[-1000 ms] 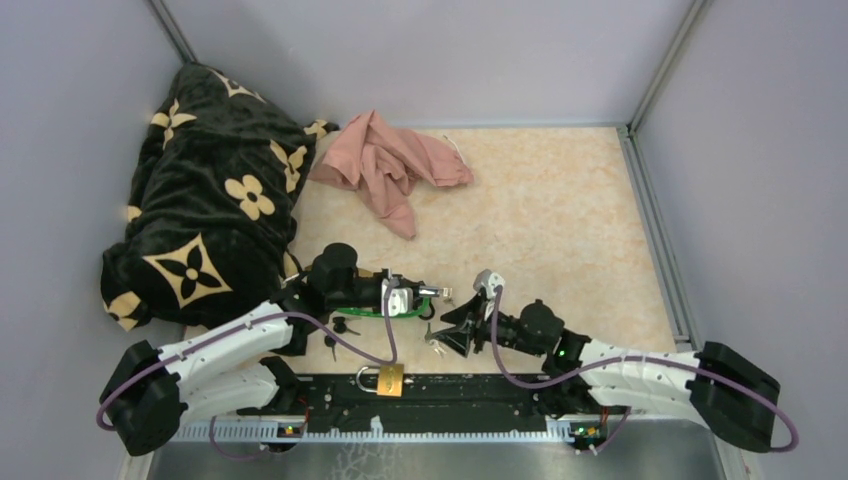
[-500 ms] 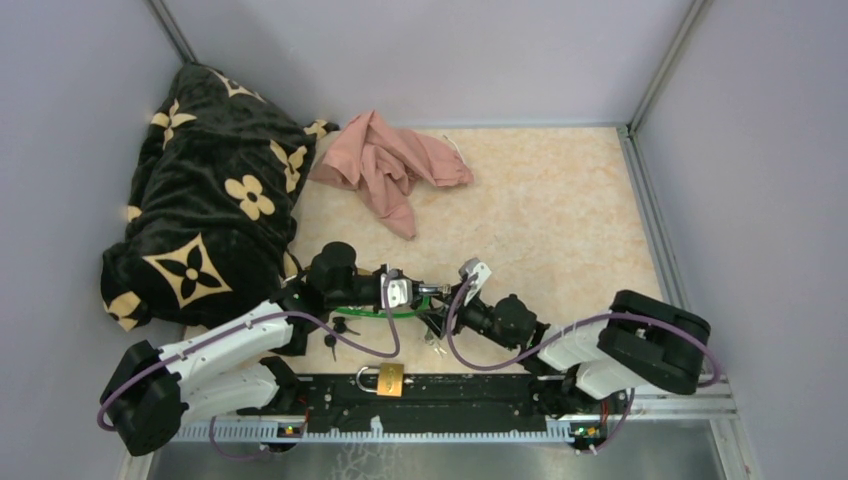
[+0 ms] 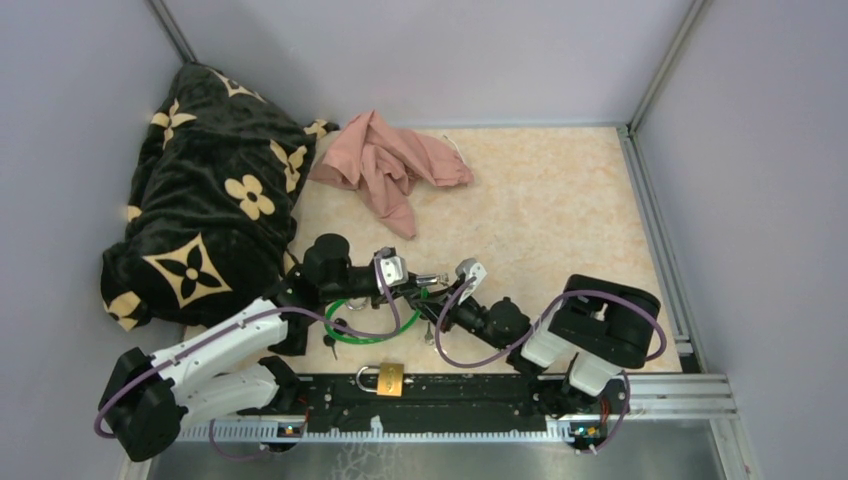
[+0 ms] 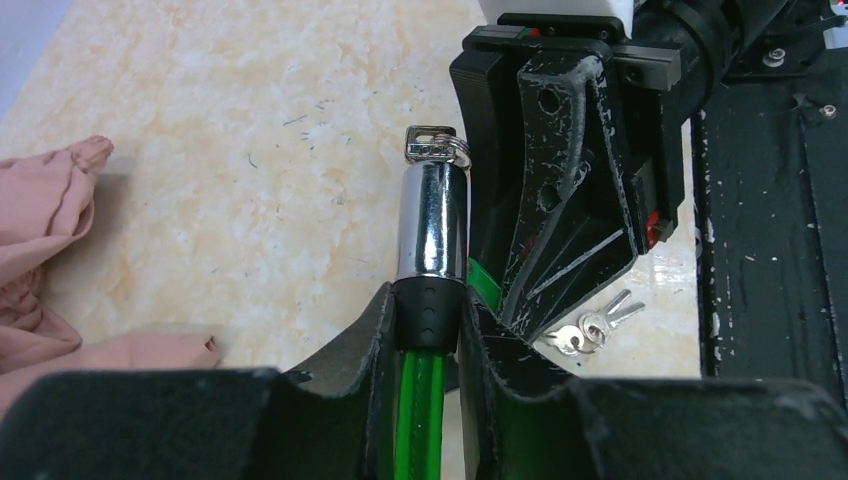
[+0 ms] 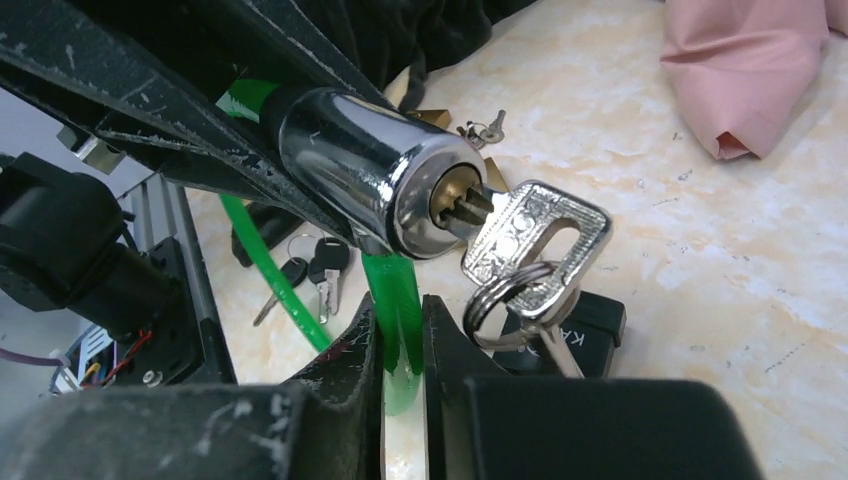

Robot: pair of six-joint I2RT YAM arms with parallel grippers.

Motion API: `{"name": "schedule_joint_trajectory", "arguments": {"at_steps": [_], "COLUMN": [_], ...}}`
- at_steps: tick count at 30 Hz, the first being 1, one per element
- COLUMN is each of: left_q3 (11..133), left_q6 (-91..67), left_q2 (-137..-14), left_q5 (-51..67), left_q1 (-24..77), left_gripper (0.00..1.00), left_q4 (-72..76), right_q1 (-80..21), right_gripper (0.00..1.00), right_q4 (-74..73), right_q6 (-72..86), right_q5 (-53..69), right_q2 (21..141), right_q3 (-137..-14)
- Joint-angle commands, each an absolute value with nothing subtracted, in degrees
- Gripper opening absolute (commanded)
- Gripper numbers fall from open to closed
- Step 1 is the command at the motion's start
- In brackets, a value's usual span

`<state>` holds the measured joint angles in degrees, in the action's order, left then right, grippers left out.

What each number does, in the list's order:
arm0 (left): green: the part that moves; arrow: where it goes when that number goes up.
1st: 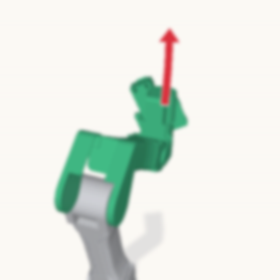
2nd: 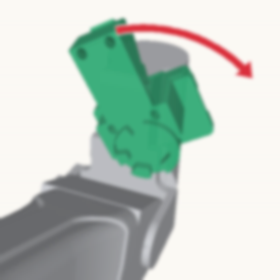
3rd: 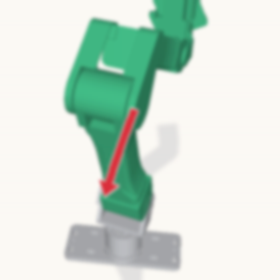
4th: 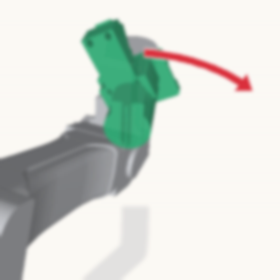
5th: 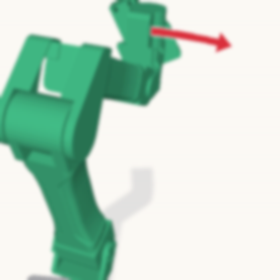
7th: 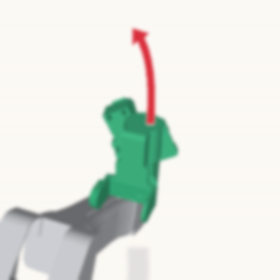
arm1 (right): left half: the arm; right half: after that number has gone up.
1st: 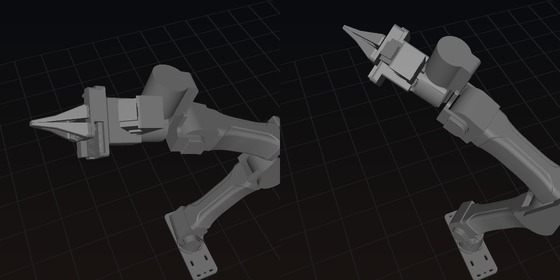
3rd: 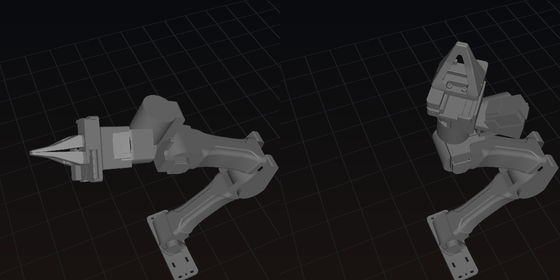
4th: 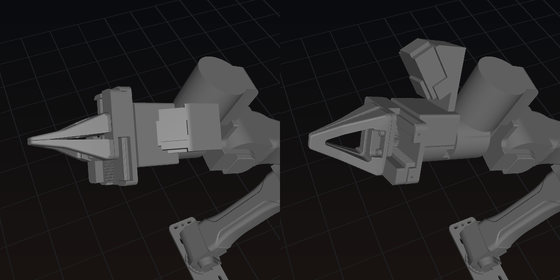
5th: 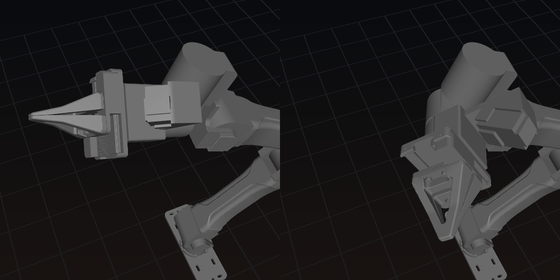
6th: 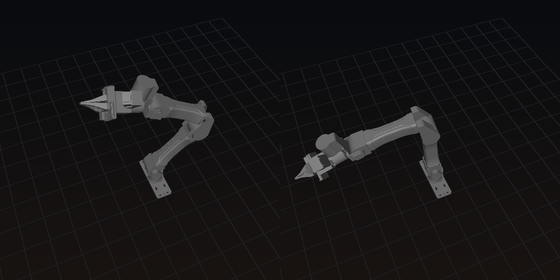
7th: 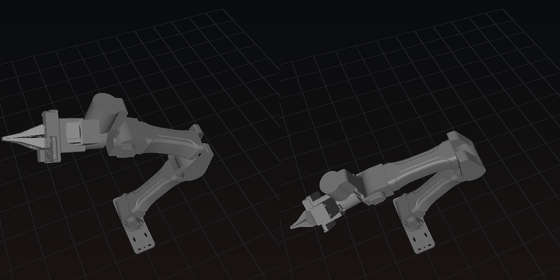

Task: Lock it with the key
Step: Lock the lock.

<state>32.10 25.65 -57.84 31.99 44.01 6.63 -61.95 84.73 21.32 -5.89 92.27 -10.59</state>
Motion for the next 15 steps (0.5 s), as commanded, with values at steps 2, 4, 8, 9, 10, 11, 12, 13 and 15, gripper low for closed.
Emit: {"name": "schedule_joint_trajectory", "arguments": {"at_steps": [2, 4, 8, 9, 10, 11, 12, 13, 15], "left_q3": [35.13, 36.09, 37.27, 37.51, 37.76, 38.14, 38.59, 38.86, 39.35], "left_q6": [18.90, 17.76, 16.24, 15.59, 14.90, 14.40, 14.04, 13.94, 13.18], "left_q2": [-56.26, -56.11, -56.18, -56.31, -56.41, -56.34, -56.25, -56.13, -56.07], "left_q5": [36.60, 36.99, 37.95, 38.34, 38.86, 39.35, 39.98, 40.26, 40.58], "left_q1": [43.97, 43.35, 42.12, 41.72, 41.26, 40.84, 40.50, 40.32, 40.28], "left_gripper": [0.00, 0.00, 0.00, 0.00, 0.00, 0.00, 0.00, 0.00, 0.00], "left_q4": [2.27, 2.03, 2.64, 2.84, 3.00, 3.18, 3.29, 3.40, 3.66], "right_q1": [-61.88, -61.91, -61.96, -61.94, -61.91, -61.92, -61.88, -61.88, -61.91], "right_gripper": [0.00, 0.00, 0.00, 0.00, 0.00, 0.00, 0.00, 0.00, 0.00], "right_q4": [88.54, 83.32, 78.51, 76.63, 74.66, 72.99, 71.89, 71.52, 70.80], "right_q6": [21.87, 22.25, 22.19, 22.23, 22.42, 23.01, 23.25, 23.36, 23.30], "right_q5": [-9.18, -8.41, -8.72, -8.97, -9.23, -9.65, -9.81, -9.87, -9.78], "right_q2": [91.24, 89.48, 86.57, 86.06, 85.62, 85.26, 85.03, 84.75, 84.31], "right_q3": [-11.86, -12.76, -12.98, -13.24, -13.50, -13.62, -13.69, -13.64, -13.80]}}
